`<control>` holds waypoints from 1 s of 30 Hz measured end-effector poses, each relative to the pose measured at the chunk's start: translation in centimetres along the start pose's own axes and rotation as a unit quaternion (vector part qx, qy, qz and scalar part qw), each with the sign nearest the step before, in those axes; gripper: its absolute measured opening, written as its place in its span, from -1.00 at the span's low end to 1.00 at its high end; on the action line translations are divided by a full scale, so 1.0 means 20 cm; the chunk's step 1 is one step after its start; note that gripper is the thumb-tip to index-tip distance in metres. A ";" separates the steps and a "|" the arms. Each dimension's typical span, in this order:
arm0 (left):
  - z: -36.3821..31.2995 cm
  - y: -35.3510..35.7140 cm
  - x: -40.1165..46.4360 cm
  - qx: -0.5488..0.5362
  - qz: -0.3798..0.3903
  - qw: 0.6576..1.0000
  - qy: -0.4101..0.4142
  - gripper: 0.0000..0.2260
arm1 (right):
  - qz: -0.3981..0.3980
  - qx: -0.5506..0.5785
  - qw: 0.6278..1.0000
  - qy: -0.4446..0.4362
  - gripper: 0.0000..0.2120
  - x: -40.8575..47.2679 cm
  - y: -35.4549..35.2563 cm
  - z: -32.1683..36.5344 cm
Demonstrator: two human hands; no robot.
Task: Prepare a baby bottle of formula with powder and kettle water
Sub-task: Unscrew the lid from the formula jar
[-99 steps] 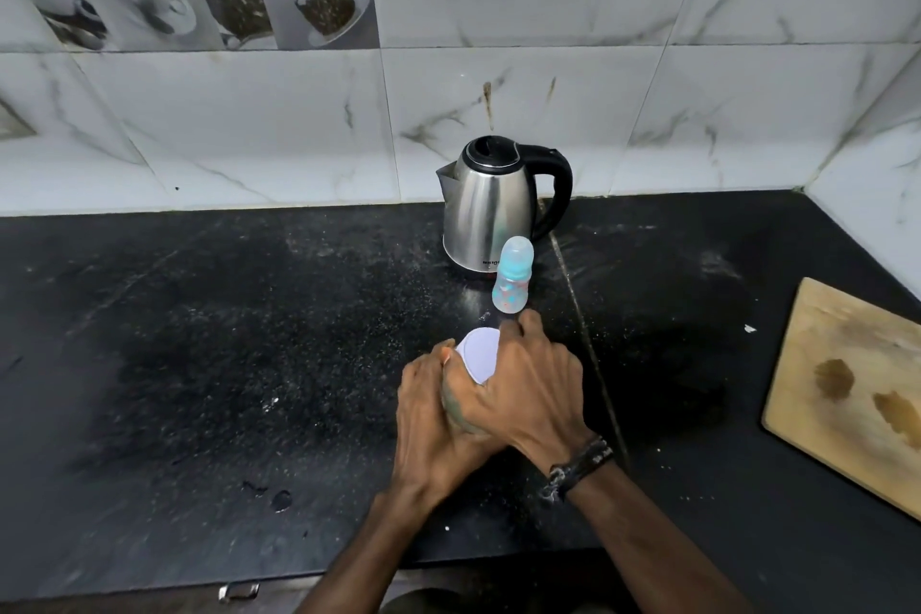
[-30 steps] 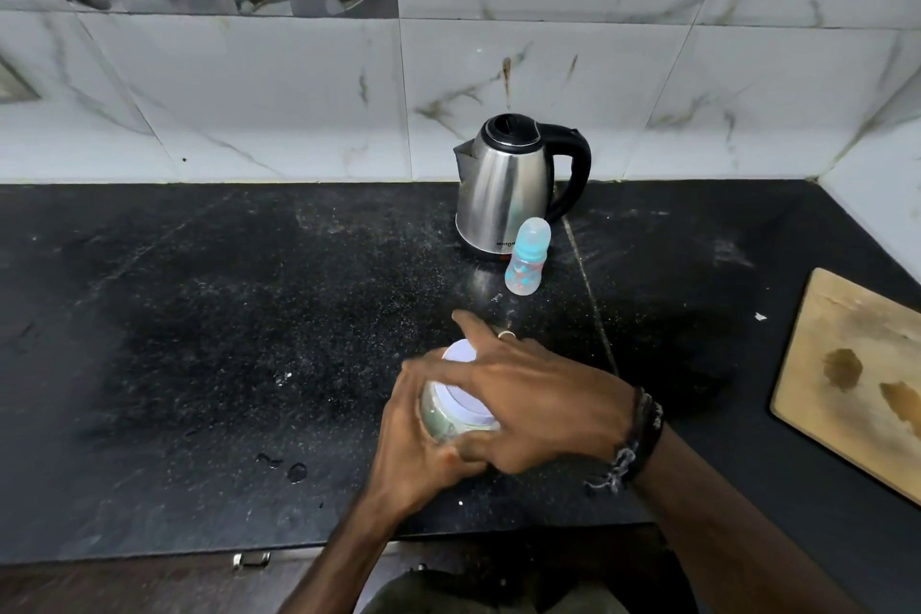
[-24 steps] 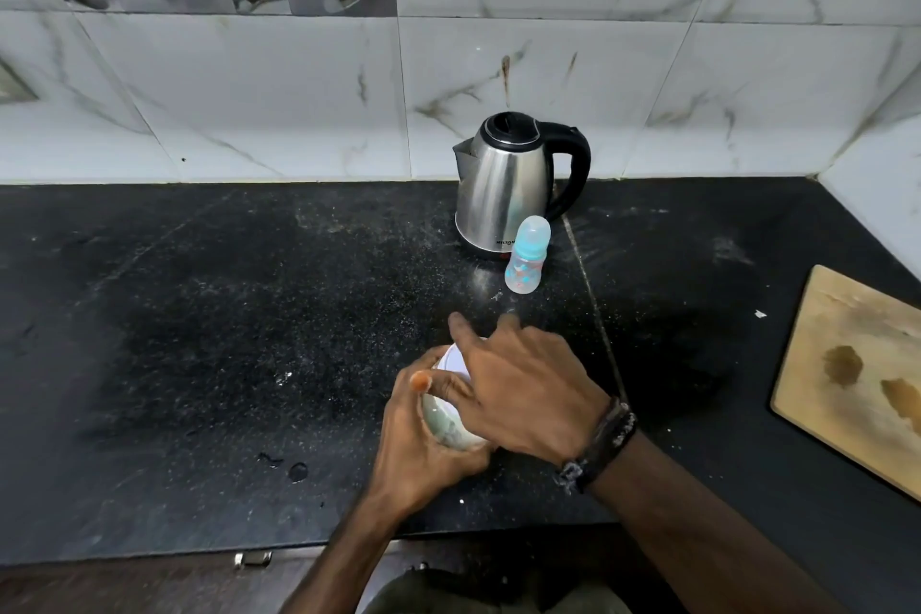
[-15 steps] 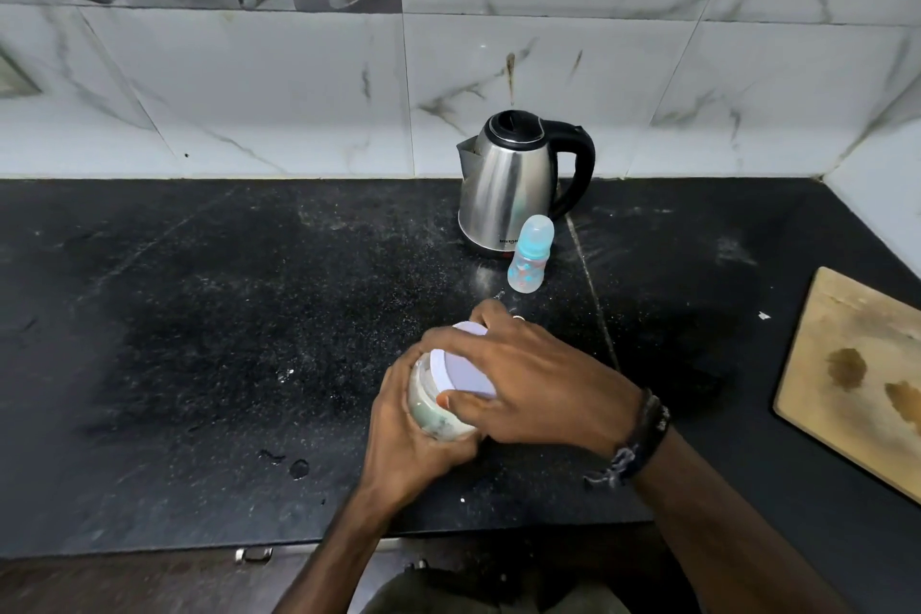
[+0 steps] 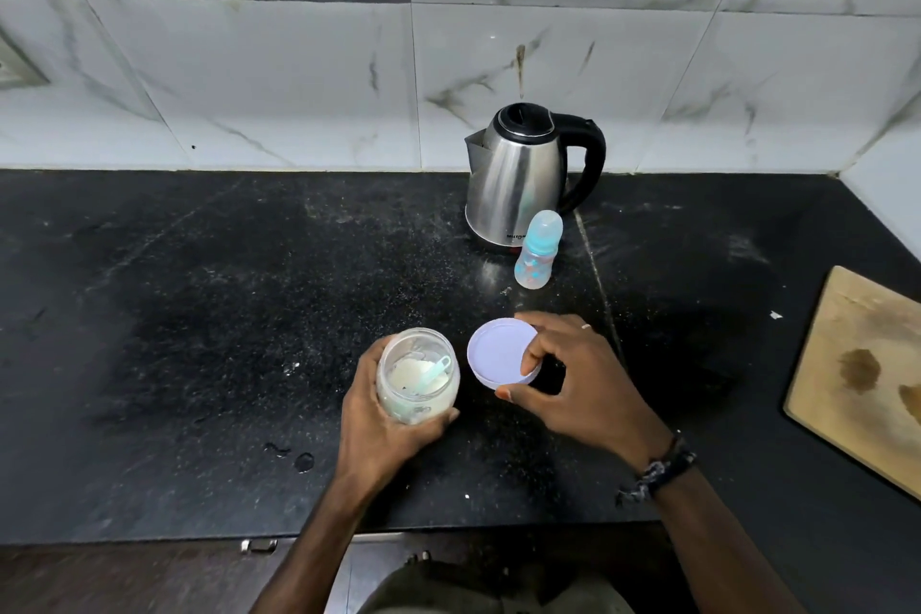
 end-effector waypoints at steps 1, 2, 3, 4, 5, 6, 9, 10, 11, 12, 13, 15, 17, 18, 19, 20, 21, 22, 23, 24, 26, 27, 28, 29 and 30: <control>0.01 -0.01 0.00 0.000 -0.003 1.000 -0.002 -0.15 | -0.004 -0.008 1.000 0.007 -0.68 -0.01 0.03 -0.02; 0.02 -0.01 0.00 -0.001 -0.006 1.000 -0.006 -0.15 | -0.007 -0.009 1.000 0.013 -0.69 -0.02 0.07 -0.05; 0.03 -0.02 0.01 0.001 -0.010 1.000 -0.009 -0.15 | -0.008 -0.008 1.000 0.020 -0.70 -0.02 0.10 -0.07; 0.03 -0.02 0.01 0.004 -0.016 1.000 -0.009 -0.14 | -0.007 -0.007 1.000 0.025 -0.71 -0.03 0.14 -0.08; 0.04 -0.03 0.01 0.009 -0.022 1.000 -0.011 -0.14 | -0.005 -0.009 1.000 0.030 -0.72 -0.03 0.17 -0.10; 0.06 -0.03 0.01 0.015 -0.027 0.999 -0.012 -0.14 | -0.002 -0.013 0.999 0.034 -0.73 -0.03 0.21 -0.12; 0.08 -0.04 0.02 0.031 -0.039 0.999 -0.017 -0.17 | 0.005 -0.022 0.999 0.036 -0.74 -0.03 0.32 -0.16; 0.09 -0.04 0.03 0.034 -0.041 0.998 -0.021 -0.17 | 0.007 -0.026 0.999 0.033 -0.74 -0.04 0.35 -0.17; 0.10 -0.04 0.03 0.037 -0.040 0.998 -0.024 -0.18 | 0.010 -0.032 0.999 0.028 -0.74 -0.04 0.38 -0.18; 0.12 -0.04 0.04 0.040 -0.039 0.998 -0.027 -0.17 | 0.015 -0.037 0.999 0.023 -0.72 -0.05 0.40 -0.19; 0.13 -0.04 0.04 0.043 -0.038 0.998 -0.031 -0.17 | 0.021 -0.041 0.999 0.020 -0.69 -0.06 0.42 -0.20; 0.15 -0.05 0.05 0.051 -0.037 0.997 -0.036 -0.14 | 0.032 -0.045 0.998 0.021 -0.65 -0.06 0.45 -0.21; 0.16 -0.05 0.06 0.060 -0.033 0.997 -0.034 -0.12 | 0.040 -0.053 0.997 0.025 -0.62 -0.06 0.48 -0.22; 0.16 -0.05 0.06 0.063 -0.029 0.997 -0.032 -0.12 | 0.045 -0.057 0.997 0.028 -0.61 -0.06 0.49 -0.23; 0.16 -0.05 0.06 0.064 -0.026 0.997 -0.030 -0.13 | 0.050 -0.063 0.996 0.030 -0.60 -0.06 0.50 -0.23; 0.16 -0.05 0.06 0.062 -0.024 0.997 -0.026 -0.14 | 0.054 -0.068 0.996 0.032 -0.59 -0.06 0.50 -0.23; 0.16 -0.05 0.06 0.060 -0.022 0.998 -0.024 -0.16 | 0.058 -0.074 0.995 0.033 -0.57 -0.07 0.51 -0.24; 0.16 -0.04 0.06 0.058 -0.020 0.998 -0.023 -0.17 | 0.062 -0.079 0.994 0.036 -0.56 -0.07 0.51 -0.24; 0.15 -0.04 0.05 0.055 -0.018 0.998 -0.022 -0.17 | 0.066 -0.082 0.994 0.040 -0.55 -0.07 0.52 -0.25; 0.15 -0.04 0.05 0.051 -0.017 0.998 -0.022 -0.17 | 0.069 -0.085 0.993 0.044 -0.53 -0.07 0.52 -0.25; 0.15 -0.04 0.05 0.048 -0.016 0.998 -0.021 -0.15 | 0.075 -0.092 0.992 0.049 -0.50 -0.08 0.52 -0.25; 0.15 -0.04 0.05 0.049 -0.016 0.998 -0.023 -0.13 | 0.079 -0.096 0.991 0.050 -0.48 -0.08 0.52 -0.25; 0.16 -0.04 0.05 0.050 -0.017 0.998 -0.026 -0.08 | 0.081 -0.100 0.990 0.049 -0.46 -0.08 0.52 -0.25; 0.17 -0.05 0.04 0.051 -0.017 0.998 -0.031 -0.02 | 0.085 -0.102 0.990 0.049 -0.43 -0.07 0.52 -0.25; 0.17 -0.05 0.04 0.053 -0.017 0.998 -0.037 0.04 | 0.089 -0.105 0.989 0.049 -0.37 -0.07 0.51 -0.25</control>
Point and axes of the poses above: each hand's wrist, its own x-axis towards the middle knuckle, its own y-axis out of the palm, z = x × y, the point moved 1 cm from there along x, towards the middle knuckle, and after that the axes turned 6 degrees about -y, right-handed, at the moved point
